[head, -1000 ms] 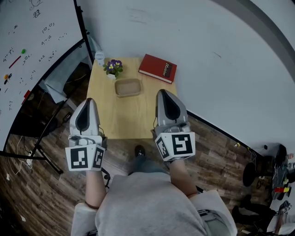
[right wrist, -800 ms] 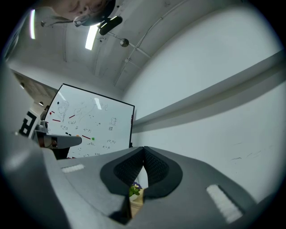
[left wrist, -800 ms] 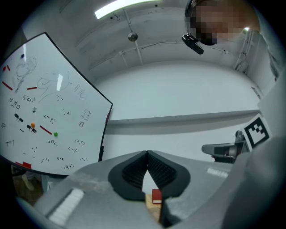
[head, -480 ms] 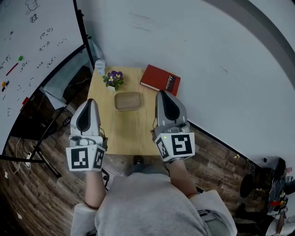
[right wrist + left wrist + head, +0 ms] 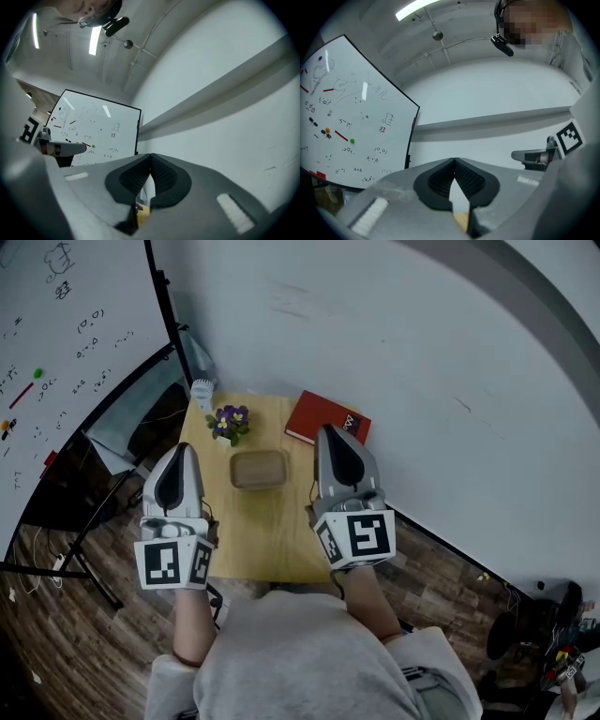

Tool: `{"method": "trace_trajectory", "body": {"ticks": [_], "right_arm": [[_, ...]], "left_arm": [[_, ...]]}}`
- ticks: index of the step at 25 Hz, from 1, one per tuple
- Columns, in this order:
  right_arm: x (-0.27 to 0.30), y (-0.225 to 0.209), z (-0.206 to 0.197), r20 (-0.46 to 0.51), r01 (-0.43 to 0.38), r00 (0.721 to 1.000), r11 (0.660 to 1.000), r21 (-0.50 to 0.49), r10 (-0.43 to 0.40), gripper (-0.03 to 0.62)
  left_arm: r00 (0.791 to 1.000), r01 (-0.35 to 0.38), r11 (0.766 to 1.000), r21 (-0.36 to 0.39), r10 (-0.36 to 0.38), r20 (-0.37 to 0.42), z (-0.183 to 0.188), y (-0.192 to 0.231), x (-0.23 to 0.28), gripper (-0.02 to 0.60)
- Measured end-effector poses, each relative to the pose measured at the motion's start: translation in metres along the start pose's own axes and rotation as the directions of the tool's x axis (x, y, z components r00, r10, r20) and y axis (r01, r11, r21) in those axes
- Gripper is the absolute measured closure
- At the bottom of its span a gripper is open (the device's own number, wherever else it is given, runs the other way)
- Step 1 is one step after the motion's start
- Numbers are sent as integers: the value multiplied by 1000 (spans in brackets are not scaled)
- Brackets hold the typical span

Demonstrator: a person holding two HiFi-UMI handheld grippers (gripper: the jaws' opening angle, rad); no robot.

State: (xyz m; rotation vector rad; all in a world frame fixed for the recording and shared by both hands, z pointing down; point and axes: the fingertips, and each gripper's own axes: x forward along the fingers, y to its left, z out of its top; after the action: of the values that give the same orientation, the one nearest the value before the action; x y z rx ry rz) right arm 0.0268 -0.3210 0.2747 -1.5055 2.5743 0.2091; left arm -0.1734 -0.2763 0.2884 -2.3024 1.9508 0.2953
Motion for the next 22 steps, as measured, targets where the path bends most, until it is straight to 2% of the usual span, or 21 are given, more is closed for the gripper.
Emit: {"method": "trace_trajectory", "body": {"ticks": [9,15,22], "right_arm": [[28,-20,-23,-41,-35,999,999,26,36,592],[37,-23,-55,-140,-52,988,995,91,64,592],[39,-17,-97,-263,-63,958,980,187,112,592]], "left_arm": [[999,-28,1000,-3,28,-38,-23,-2,29,577],[995,-50,999,-8,49,-90,-43,1,31,577],[983,-68,997,-28,63,-170,-69,6,28,576]]}}
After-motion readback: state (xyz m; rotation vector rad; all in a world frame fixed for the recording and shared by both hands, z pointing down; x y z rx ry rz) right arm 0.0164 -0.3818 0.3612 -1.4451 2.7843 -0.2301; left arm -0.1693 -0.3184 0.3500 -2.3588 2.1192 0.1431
